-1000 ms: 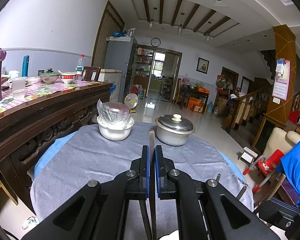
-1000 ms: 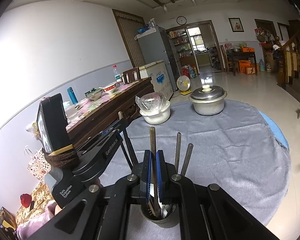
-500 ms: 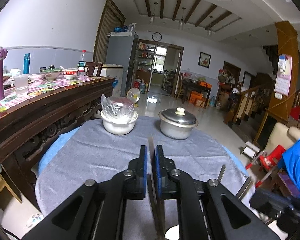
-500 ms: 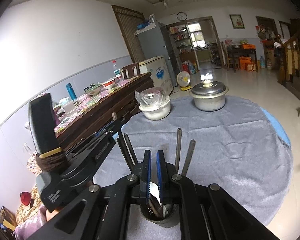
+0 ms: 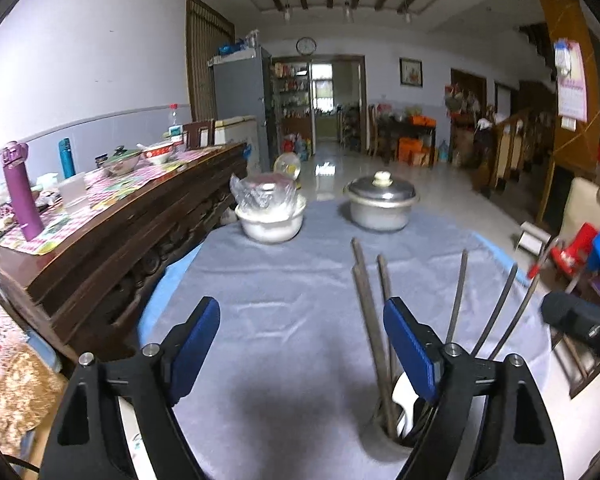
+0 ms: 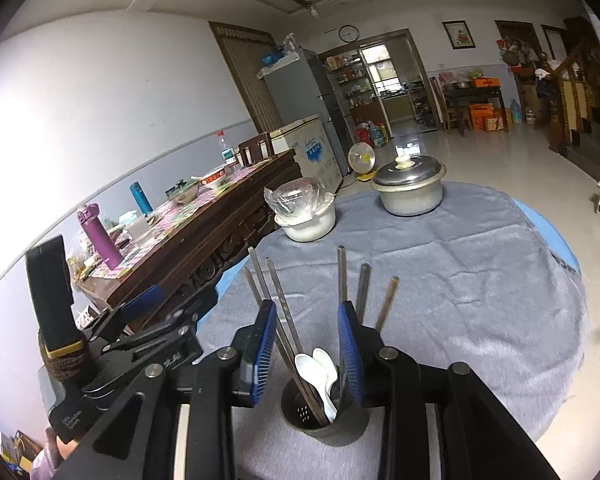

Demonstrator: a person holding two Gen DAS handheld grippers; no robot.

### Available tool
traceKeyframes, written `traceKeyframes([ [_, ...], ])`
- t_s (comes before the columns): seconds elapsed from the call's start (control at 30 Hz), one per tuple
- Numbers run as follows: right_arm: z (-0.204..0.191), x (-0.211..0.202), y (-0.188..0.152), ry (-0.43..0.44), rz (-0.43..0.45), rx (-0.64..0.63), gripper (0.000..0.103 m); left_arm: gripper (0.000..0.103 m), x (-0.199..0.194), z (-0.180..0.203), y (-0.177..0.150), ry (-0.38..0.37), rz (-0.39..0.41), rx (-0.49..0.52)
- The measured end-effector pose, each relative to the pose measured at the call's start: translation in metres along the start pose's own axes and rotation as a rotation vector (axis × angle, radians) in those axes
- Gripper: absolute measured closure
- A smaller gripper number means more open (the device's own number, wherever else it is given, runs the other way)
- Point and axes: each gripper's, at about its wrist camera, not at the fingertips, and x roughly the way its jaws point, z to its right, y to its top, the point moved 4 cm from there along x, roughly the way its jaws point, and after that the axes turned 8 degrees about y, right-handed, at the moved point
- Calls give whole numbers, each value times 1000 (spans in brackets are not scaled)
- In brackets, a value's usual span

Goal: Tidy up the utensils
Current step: 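Raise both open tools away from the grey cup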

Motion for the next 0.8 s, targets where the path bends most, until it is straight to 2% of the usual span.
traceKeyframes([
  [0.07,2,-8,-3,-10,16,12,49,18,-4,-4,-4,12,-22,5],
  [0.3,-1,-30,-21,-107,26,13,47,16,-23,-21,-14,59,-63,0],
  [0.47,-14,-40,-36,-198,25,-26,44,13,-44,-28,-16,78,-46,27],
  [0.6,-27,-52,-46,-224,32,-25,44,13,-63,-35,-18,75,-33,20],
  [0.8,-50,-76,-54,-259,64,-44,41,12,-94,-44,-23,114,2,36],
])
